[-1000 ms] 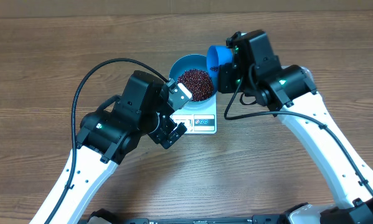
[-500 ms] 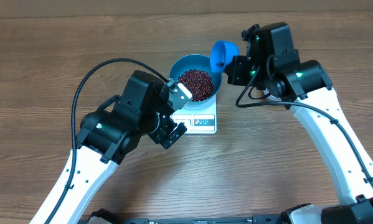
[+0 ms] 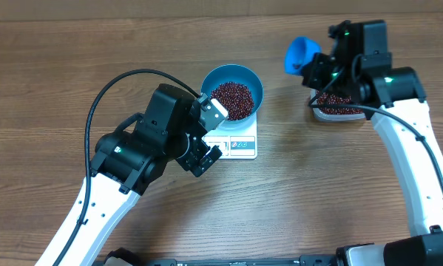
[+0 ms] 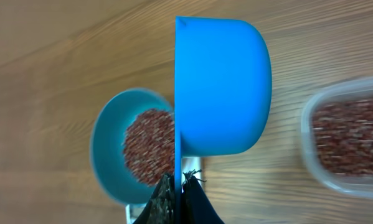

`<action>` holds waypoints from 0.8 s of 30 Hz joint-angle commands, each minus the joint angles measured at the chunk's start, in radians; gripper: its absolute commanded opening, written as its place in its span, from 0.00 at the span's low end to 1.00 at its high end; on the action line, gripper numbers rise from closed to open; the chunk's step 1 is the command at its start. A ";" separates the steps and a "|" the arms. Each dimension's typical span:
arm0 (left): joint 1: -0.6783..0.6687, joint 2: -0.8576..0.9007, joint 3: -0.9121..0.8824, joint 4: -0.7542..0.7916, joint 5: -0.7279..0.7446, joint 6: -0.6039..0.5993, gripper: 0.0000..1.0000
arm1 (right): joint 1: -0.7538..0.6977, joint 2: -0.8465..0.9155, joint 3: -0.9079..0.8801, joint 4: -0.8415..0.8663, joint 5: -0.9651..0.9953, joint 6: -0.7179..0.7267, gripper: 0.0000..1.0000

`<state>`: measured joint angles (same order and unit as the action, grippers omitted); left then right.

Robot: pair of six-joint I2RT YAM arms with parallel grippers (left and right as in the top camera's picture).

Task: Scoop item into bowl and weigh 150g on scale
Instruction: 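Move the scoop back over the bean tub with the right gripper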

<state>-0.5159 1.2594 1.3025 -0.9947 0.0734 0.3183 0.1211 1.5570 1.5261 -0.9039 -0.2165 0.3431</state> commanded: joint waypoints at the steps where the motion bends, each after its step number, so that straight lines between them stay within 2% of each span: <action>1: 0.007 -0.003 0.023 0.005 -0.003 0.018 0.99 | -0.046 -0.002 0.027 -0.008 0.064 -0.004 0.04; 14: 0.007 -0.003 0.023 0.005 -0.003 0.018 1.00 | -0.202 -0.002 0.027 -0.115 0.183 -0.060 0.04; 24: 0.007 -0.003 0.023 0.004 -0.003 0.018 1.00 | -0.213 -0.002 0.027 -0.191 0.295 -0.123 0.04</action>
<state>-0.5159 1.2594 1.3025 -0.9947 0.0734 0.3183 -0.0902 1.5570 1.5261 -1.0924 0.0151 0.2630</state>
